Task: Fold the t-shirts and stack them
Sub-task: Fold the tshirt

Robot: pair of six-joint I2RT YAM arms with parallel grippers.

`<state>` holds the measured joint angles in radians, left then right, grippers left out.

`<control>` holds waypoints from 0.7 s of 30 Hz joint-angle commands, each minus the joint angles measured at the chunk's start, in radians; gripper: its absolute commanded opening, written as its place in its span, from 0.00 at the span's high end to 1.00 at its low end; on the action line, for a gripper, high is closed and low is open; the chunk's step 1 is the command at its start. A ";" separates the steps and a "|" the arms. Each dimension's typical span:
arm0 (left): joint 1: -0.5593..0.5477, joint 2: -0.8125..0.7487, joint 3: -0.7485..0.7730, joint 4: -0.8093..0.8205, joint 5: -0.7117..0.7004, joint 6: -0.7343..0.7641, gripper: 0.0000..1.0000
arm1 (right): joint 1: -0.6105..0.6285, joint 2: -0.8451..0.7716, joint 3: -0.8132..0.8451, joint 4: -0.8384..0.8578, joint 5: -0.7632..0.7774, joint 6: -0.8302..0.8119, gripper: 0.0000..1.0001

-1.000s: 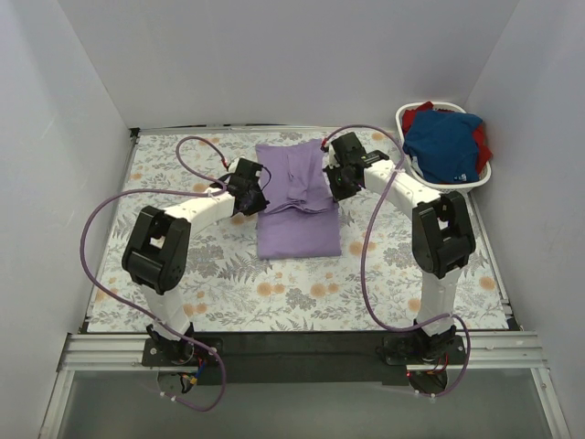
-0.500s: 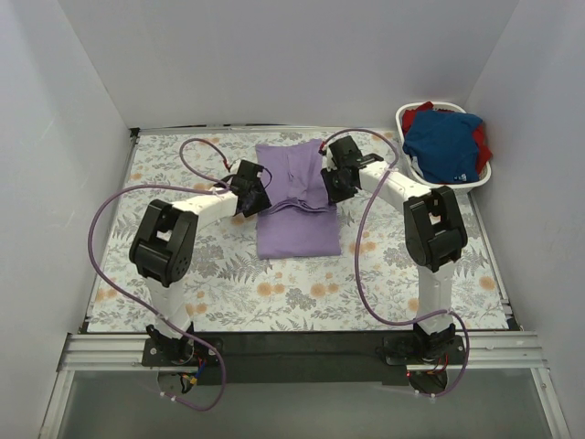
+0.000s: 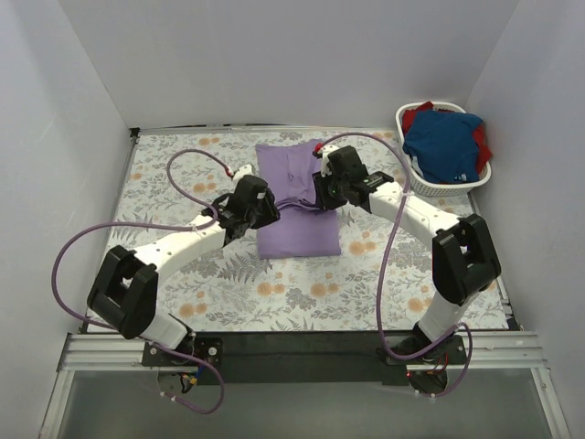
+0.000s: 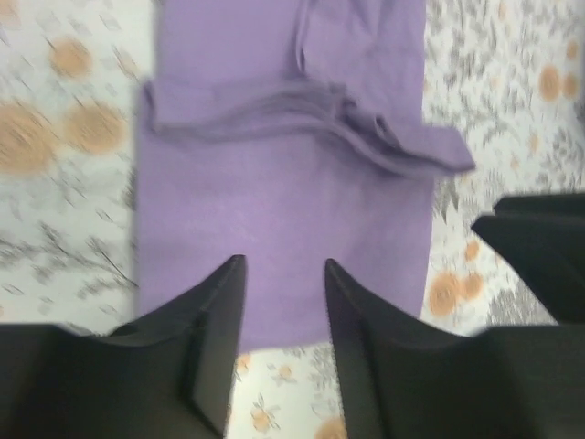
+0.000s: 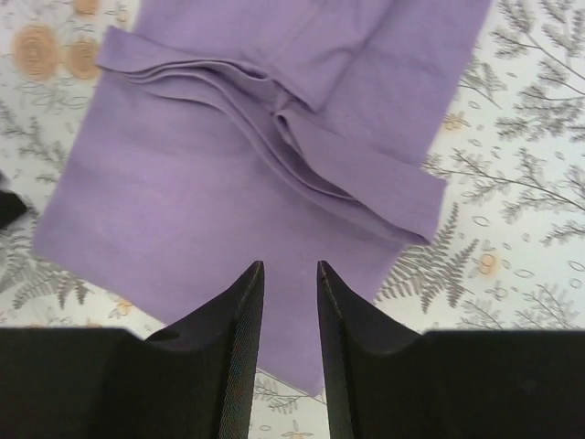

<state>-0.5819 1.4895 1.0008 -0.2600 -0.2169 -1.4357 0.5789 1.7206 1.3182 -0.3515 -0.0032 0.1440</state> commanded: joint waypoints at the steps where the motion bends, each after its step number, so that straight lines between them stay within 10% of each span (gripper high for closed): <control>1: -0.047 0.031 -0.071 -0.039 0.027 -0.051 0.67 | 0.010 -0.003 -0.047 0.123 -0.119 0.038 0.64; 7: -0.055 0.147 -0.102 -0.042 0.102 -0.072 0.87 | 0.016 0.094 -0.030 0.170 -0.175 0.058 0.67; 21: -0.056 0.063 -0.249 -0.107 0.125 -0.123 0.89 | -0.158 0.401 0.374 0.229 -0.268 0.075 0.68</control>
<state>-0.6346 1.5963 0.8120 -0.2535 -0.0982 -1.5467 0.4576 2.1490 1.6032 -0.1928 -0.1974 0.2016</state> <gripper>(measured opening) 0.108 0.319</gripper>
